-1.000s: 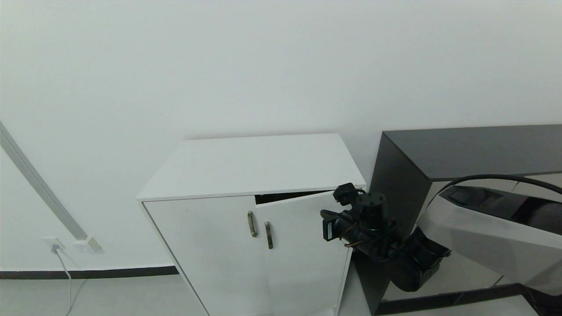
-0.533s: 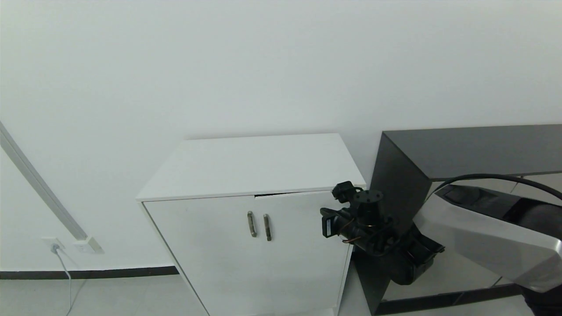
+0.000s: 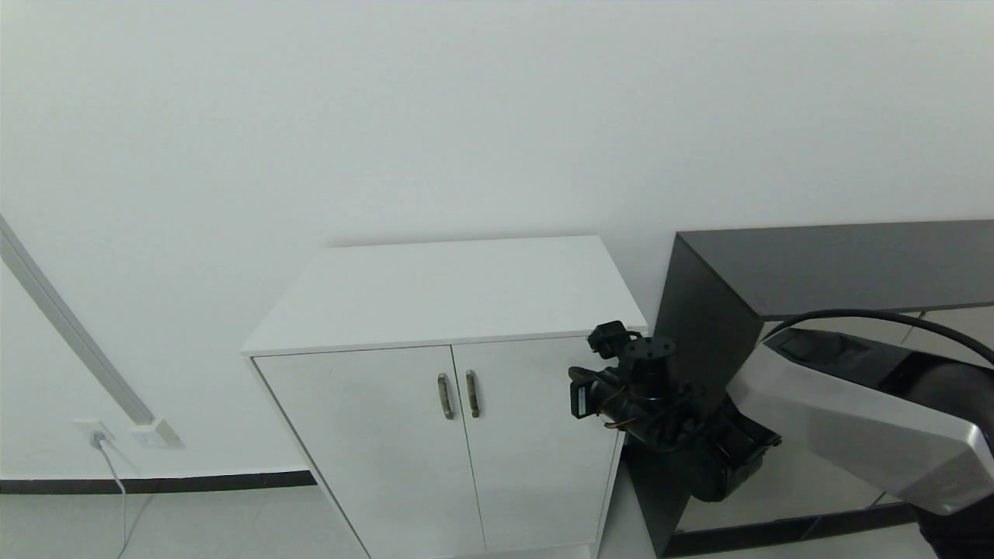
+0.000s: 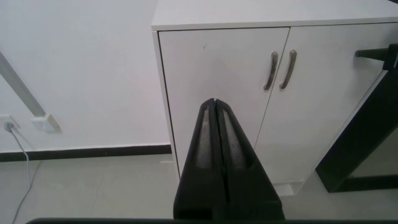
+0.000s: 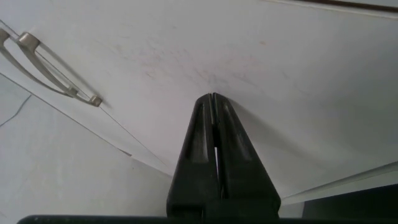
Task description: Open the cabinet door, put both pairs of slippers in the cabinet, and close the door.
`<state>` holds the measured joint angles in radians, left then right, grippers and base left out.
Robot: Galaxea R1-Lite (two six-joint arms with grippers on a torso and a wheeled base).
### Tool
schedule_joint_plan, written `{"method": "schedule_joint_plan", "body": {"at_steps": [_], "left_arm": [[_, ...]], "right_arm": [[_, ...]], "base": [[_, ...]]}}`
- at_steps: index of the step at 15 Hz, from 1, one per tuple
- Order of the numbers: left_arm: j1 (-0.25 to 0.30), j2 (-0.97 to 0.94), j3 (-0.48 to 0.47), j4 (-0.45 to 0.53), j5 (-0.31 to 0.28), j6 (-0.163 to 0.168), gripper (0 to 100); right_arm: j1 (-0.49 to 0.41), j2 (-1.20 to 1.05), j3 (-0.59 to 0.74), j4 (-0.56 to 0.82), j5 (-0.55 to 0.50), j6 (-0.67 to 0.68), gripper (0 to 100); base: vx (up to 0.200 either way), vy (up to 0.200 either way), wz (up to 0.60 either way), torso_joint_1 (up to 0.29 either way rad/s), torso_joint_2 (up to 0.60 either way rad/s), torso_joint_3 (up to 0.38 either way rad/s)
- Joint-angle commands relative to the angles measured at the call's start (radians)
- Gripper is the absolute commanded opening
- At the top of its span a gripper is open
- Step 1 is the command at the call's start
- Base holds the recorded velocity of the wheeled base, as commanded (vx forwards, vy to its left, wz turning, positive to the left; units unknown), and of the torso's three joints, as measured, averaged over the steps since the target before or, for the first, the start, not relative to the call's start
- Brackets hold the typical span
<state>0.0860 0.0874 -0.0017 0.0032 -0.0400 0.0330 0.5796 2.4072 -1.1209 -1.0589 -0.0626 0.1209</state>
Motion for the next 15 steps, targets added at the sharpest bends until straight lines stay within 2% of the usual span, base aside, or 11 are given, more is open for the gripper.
{"method": "schedule_joint_plan", "body": {"at_steps": [1, 4, 7, 9, 12, 13, 14, 15], "left_arm": [[0.0, 0.0, 0.0, 0.0, 0.0, 0.001, 0], [0.0, 0.0, 0.0, 0.0, 0.0, -0.001, 0], [0.0, 0.0, 0.0, 0.0, 0.0, -0.001, 0], [0.0, 0.0, 0.0, 0.0, 0.0, -0.001, 0], [0.0, 0.0, 0.0, 0.0, 0.0, -0.001, 0], [0.0, 0.0, 0.0, 0.0, 0.0, -0.001, 0], [0.0, 0.0, 0.0, 0.0, 0.0, -0.002, 0], [0.001, 0.0, 0.0, 0.0, 0.0, -0.002, 0]], "right_arm": [[0.0, 0.007, 0.0, -0.003, -0.005, 0.0, 0], [-0.001, -0.01, 0.018, -0.004, -0.006, 0.0, 0], [-0.001, -0.079, 0.11, -0.019, -0.006, 0.0, 0], [-0.004, -0.138, 0.205, -0.088, -0.006, 0.0, 0], [-0.024, -0.278, 0.426, -0.204, -0.025, -0.001, 0], [-0.024, -0.278, 0.426, -0.204, -0.025, -0.001, 0], [-0.037, -0.355, 0.513, -0.228, -0.117, -0.003, 0], [-0.044, -0.398, 0.555, -0.233, -0.155, -0.003, 0]], "base": [[0.0, 0.0, 0.0, 0.0, 0.0, 0.0], [0.0, 0.0, 0.0, 0.0, 0.0, 0.0], [0.0, 0.0, 0.0, 0.0, 0.0, 0.0], [0.0, 0.0, 0.0, 0.0, 0.0, 0.0], [0.0, 0.0, 0.0, 0.0, 0.0, 0.0], [0.0, 0.0, 0.0, 0.0, 0.0, 0.0], [0.0, 0.0, 0.0, 0.0, 0.0, 0.0], [0.0, 0.0, 0.0, 0.0, 0.0, 0.0]]}}
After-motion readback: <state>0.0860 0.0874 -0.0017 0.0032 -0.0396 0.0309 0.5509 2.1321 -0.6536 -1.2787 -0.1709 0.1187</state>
